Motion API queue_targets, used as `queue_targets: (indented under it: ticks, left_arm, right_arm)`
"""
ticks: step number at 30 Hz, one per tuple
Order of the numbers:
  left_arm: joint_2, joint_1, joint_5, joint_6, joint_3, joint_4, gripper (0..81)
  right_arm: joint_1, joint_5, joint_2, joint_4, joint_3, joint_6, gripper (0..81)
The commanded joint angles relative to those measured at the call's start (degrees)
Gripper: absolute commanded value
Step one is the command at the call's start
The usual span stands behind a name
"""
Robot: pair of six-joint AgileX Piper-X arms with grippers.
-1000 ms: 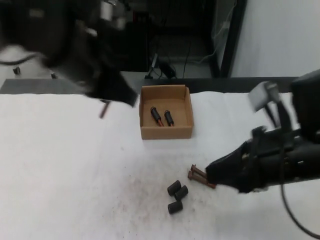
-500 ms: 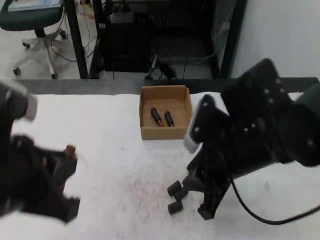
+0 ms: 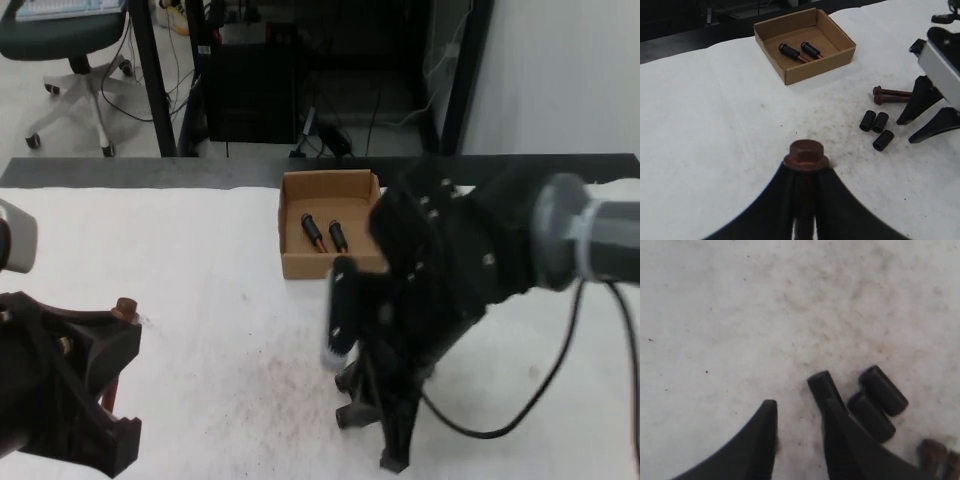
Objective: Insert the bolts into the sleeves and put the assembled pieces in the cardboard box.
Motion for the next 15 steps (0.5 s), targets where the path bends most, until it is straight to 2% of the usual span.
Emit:
queue_targets:
  ticks: [1, 9, 15]
  left_arm:
    - [-0.27, 0.06, 0.11, -0.4, -0.06, -0.96, 0.2]
    - [-0.27, 0.06, 0.11, -0.4, -0.06, 0.64, 0.2]
    - [-0.27, 0.06, 0.11, -0.4, -0.06, 1.52, 0.2]
  right_arm:
    - [1.92, 1.58, 2.23, -0.11, -1.78, -2.1, 30.0]
    - [3.0, 5.99, 6.62, -0.11, -3.67, -3.65, 30.0]
    - [1.91, 8.95, 6.6, -0.11, -3.67, -10.96, 30.0]
